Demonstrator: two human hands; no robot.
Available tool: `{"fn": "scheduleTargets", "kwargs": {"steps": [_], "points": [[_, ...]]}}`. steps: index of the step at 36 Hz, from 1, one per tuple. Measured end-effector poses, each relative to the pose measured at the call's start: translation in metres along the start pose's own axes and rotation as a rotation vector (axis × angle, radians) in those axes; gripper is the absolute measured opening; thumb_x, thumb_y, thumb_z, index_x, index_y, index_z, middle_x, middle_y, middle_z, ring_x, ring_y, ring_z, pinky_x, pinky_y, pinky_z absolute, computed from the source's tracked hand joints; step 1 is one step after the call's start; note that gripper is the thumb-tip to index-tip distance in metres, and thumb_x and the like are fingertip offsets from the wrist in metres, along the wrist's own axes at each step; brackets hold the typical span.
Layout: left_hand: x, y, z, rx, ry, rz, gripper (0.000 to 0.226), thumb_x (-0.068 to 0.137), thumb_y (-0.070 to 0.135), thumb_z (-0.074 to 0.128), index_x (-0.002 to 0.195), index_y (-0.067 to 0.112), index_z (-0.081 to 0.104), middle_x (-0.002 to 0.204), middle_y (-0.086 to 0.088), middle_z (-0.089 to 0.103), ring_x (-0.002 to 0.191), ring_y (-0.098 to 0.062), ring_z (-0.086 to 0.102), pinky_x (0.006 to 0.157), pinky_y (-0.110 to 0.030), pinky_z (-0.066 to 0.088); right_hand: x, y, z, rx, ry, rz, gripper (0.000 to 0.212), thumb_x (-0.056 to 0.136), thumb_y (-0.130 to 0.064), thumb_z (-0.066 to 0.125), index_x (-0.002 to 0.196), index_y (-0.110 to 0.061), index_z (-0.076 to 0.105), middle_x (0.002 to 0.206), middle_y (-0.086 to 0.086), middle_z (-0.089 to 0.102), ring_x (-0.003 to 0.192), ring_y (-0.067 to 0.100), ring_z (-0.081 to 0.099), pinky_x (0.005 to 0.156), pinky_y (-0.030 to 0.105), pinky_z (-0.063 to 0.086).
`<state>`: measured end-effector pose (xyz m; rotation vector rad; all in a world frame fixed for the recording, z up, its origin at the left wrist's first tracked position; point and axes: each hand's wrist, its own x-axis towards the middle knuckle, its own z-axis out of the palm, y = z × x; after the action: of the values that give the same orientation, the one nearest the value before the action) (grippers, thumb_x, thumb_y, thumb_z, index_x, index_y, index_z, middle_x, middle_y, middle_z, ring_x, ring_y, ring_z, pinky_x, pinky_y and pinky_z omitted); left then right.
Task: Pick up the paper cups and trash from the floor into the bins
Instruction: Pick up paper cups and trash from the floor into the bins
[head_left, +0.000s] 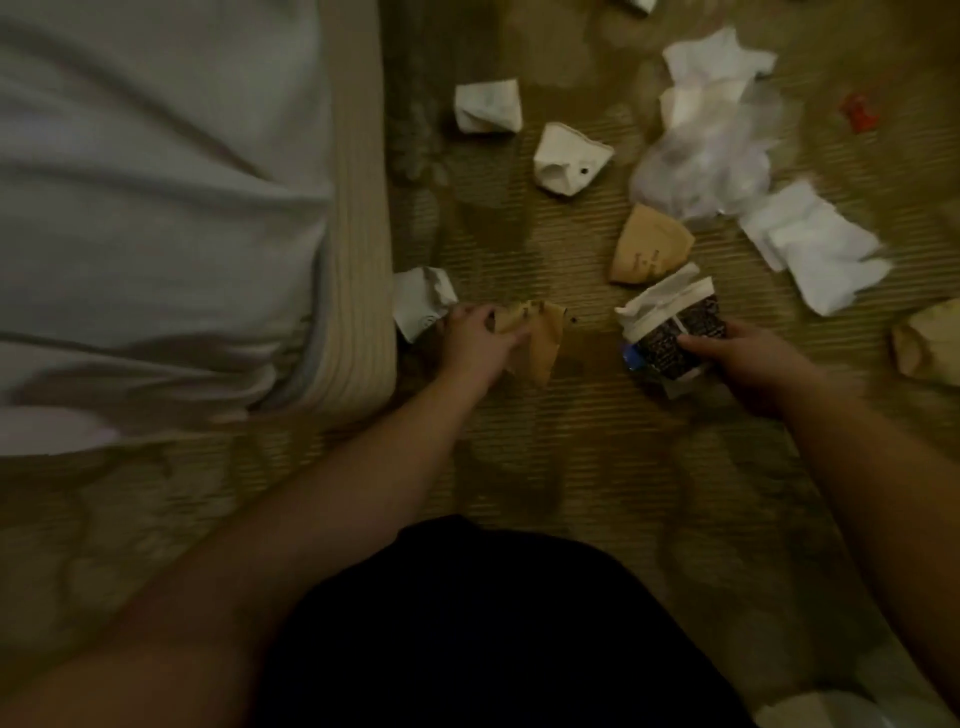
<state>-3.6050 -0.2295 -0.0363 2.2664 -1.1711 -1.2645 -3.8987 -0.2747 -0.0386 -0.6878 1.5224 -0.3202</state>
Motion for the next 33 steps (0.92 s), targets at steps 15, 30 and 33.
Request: {"fn": "scheduleTargets", "kwargs": {"steps": [15,30,33], "points": [[0.016,-0.003,-0.016,-0.522,0.389,-0.254,0.03,0.097,0.027,0.059,0.126,0.021,0.063,0.126,-0.008,0.061,0.114,-0.029,0.056,0.102,-0.039,0.045,-0.013,0.004,0.023,-0.03,-0.083,-0.039,0.04,0.092,-0.009,0.064,0.131,-0.013,0.057,0.114,0.005,0.069,0.104,0.02,0.065,0.09,0.038,0.048],[0.005,0.028,0.028,-0.476,0.055,-0.113,0.034,0.092,0.027,0.068,0.124,0.022,0.061,0.102,0.01,0.059,0.088,-0.009,0.057,0.069,-0.026,0.05,-0.015,0.014,-0.013,0.215,0.05,-0.074,0.038,0.094,-0.011,0.063,0.131,-0.013,0.055,0.12,0.011,0.068,0.11,0.028,0.066,0.093,0.044,0.053],[0.003,0.037,0.035,-0.426,0.015,-0.062,0.034,0.091,0.029,0.07,0.122,0.021,0.061,0.098,0.011,0.059,0.089,-0.01,0.058,0.068,-0.025,0.048,-0.017,0.013,-0.025,0.311,0.109,-0.074,0.036,0.096,-0.01,0.061,0.131,-0.012,0.055,0.115,0.011,0.069,0.102,0.025,0.068,0.082,0.041,0.056]]}}
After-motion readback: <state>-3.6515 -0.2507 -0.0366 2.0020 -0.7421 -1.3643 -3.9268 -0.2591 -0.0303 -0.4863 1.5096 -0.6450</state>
